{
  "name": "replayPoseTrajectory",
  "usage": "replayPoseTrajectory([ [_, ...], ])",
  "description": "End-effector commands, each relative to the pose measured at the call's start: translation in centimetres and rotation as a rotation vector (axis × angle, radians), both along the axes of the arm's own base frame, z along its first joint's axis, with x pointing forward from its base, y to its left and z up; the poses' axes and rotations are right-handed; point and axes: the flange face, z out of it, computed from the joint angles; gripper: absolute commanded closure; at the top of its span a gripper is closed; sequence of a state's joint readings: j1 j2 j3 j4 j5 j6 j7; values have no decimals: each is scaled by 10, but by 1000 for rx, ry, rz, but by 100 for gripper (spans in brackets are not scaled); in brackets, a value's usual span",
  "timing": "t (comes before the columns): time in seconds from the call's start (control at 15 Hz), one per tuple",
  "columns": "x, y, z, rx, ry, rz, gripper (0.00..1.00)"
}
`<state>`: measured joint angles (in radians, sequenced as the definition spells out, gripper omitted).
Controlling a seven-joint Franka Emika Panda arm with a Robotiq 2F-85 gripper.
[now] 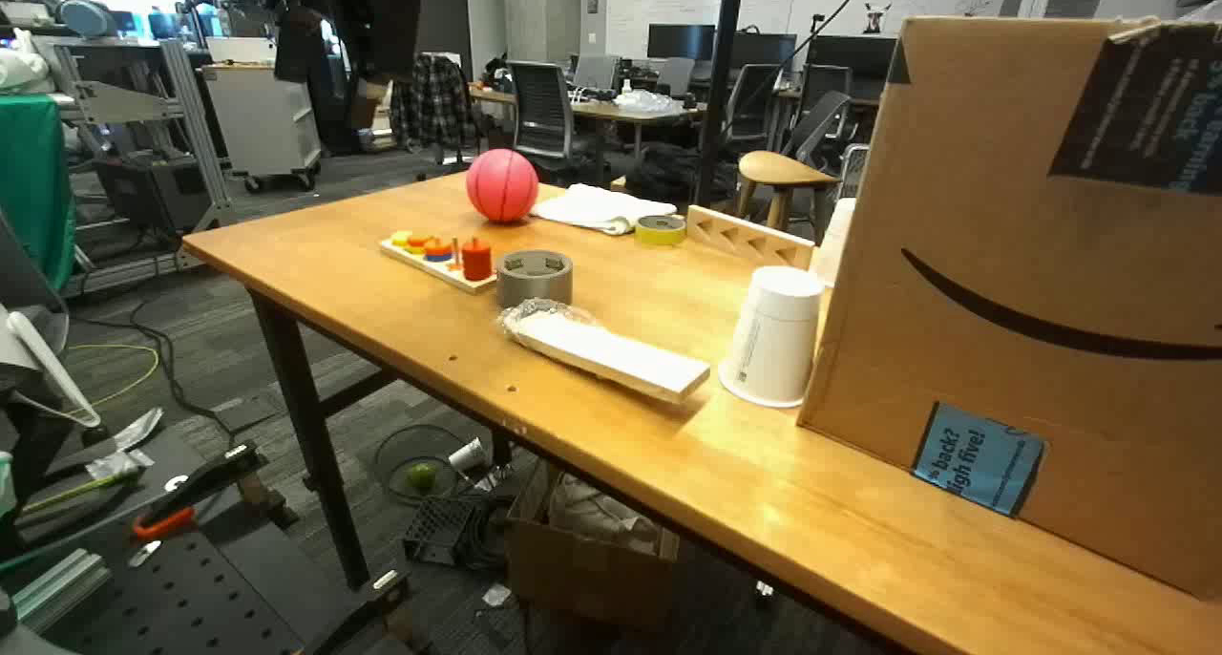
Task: Push the basketball to the right side of the table
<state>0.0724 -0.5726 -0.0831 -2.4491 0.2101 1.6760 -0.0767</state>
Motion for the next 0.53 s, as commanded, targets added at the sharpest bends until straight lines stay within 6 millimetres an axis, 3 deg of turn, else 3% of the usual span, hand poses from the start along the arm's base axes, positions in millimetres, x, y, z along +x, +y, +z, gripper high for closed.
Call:
replayPoseTrajectory([
  [0.0,1,0,3,0,-4,0,0],
  [0.47,1,0,8,0,-17,0,0],
])
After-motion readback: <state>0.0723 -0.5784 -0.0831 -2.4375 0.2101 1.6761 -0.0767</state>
